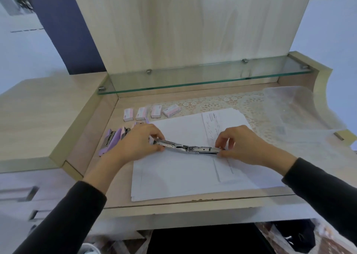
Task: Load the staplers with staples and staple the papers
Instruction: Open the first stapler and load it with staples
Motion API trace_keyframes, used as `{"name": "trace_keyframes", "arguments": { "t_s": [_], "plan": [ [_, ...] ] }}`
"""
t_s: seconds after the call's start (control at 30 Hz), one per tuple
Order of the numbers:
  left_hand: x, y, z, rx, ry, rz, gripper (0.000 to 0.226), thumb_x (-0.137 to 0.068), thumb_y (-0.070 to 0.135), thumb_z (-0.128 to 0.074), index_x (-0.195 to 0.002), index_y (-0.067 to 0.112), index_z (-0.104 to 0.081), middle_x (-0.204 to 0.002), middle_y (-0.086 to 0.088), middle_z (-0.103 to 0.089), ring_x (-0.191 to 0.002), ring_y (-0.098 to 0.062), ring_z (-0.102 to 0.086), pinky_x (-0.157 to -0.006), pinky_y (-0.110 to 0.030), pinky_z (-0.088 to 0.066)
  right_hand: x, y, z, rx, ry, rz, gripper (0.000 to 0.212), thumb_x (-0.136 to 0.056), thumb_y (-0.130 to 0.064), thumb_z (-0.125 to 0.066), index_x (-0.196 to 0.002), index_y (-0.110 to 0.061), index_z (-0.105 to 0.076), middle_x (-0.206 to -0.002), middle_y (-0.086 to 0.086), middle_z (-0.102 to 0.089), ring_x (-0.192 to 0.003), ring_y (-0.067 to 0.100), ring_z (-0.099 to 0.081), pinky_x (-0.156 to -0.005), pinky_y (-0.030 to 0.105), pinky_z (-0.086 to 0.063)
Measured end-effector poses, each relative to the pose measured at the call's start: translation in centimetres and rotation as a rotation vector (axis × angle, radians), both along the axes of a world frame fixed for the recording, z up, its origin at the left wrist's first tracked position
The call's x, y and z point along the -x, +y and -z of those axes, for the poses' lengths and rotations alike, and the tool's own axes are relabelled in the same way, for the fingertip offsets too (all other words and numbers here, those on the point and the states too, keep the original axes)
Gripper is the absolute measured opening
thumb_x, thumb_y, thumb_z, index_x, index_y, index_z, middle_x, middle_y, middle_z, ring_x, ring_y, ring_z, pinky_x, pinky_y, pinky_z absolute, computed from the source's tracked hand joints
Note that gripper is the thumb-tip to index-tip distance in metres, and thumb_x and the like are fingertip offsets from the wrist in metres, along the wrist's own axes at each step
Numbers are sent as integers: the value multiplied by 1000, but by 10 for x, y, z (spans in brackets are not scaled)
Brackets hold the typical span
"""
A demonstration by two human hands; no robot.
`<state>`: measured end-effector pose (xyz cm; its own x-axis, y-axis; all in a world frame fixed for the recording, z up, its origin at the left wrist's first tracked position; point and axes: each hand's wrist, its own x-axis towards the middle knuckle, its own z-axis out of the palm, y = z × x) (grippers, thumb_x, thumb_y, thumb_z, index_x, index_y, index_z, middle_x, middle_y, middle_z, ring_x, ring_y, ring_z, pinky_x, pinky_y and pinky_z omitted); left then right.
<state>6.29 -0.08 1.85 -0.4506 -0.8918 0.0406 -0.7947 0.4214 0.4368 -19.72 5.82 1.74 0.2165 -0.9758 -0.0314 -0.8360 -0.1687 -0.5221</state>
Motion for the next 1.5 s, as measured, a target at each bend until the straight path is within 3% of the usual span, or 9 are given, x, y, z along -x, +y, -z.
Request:
{"name": "trace_keyframes", "arguments": {
  "t_s": [0.13, 0.27, 0.4, 0.53, 0.8, 0.9, 1.1, 1.3, 1.5],
  "plan": [
    [4, 9, -8, -167, 384, -62, 15, -73, 14, -75, -80, 22, -65, -83, 1, -67, -78, -14, -62, -77, -28, -48, 0, 0, -3, 20, -173, 68, 16, -75, -16, -70, -68, -27, -61, -72, -5, -64, -56, 7, -53, -58, 19, -45],
    [30, 26, -1, -214, 766, -138, 19, -74, 4, -73, -88, 14, -65, -85, -4, -69, -80, -14, -64, -78, -28, -55, -8, -1, -4, -34, -501, 147, 7, -74, -10, -72, -73, -13, -66, -64, 5, -66, -53, 18, -64, -59, 27, -55],
    [63, 38, 12, -18, 780, -224, 25, -75, 8, -73, -98, 11, -65, -90, -4, -69, -72, 2, -61, -69, -12, -51, -21, -1, -11, -75, -885, 237, 16, -70, -3, -74, -83, 3, -67, -70, 19, -65, -58, 22, -67, -64, 30, -59],
    [76, 46, 16, 46, 690, -211, 40, -65, 28, -81, -97, 29, -58, -94, 11, -62, -85, 1, -59, -71, -11, -49, -29, 1, -14, -101, -997, 222, 15, -72, 3, -70, -87, 5, -67, -74, 15, -68, -62, 19, -68, -67, 25, -59],
    [79, 48, 17, 150, 641, -237, 26, -75, 17, -74, -100, 16, -66, -82, 11, -64, -70, -3, -62, -71, -14, -53, -22, 0, -12, -72, -956, 191, 14, -76, 1, -66, -90, -2, -70, -83, 12, -71, -71, 18, -68, -70, 23, -58],
    [75, 47, 20, 103, 666, -220, 29, -78, 7, -71, -106, 6, -67, -84, 11, -63, -64, 9, -60, -68, -3, -47, -19, 0, -10, -26, -870, 210, 15, -76, -2, -68, -84, -14, -72, -77, 4, -71, -70, 16, -66, -69, 22, -57],
    [71, 46, 21, 6, 733, -218, 32, -80, 0, -66, -112, 3, -63, -97, 4, -64, -77, -2, -61, -69, 1, -43, -22, 1, -2, -18, -772, 181, 23, -75, -4, -70, -84, -25, -72, -84, 3, -73, -78, 23, -69, -79, 28, -55],
    [70, 49, 22, -66, 797, -183, 30, -80, -3, -64, -110, 5, -64, -97, 6, -64, -75, 10, -62, -70, -1, -43, -30, 4, 0, 41, -613, 130, 24, -74, -7, -72, -90, -24, -70, -80, -11, -67, -68, -8, -64, -68, 3, -46],
    [70, 52, 20, -162, 911, -177, 27, -82, -2, -62, -88, 24, -67, -88, 5, -70, -80, -1, -67, -86, -24, -52, -37, 7, 5, 65, -623, 112, 32, -67, -6, -77, -79, -23, -54, -87, 4, -66, -78, 20, -67, -72, 27, -55]
  ]
}}
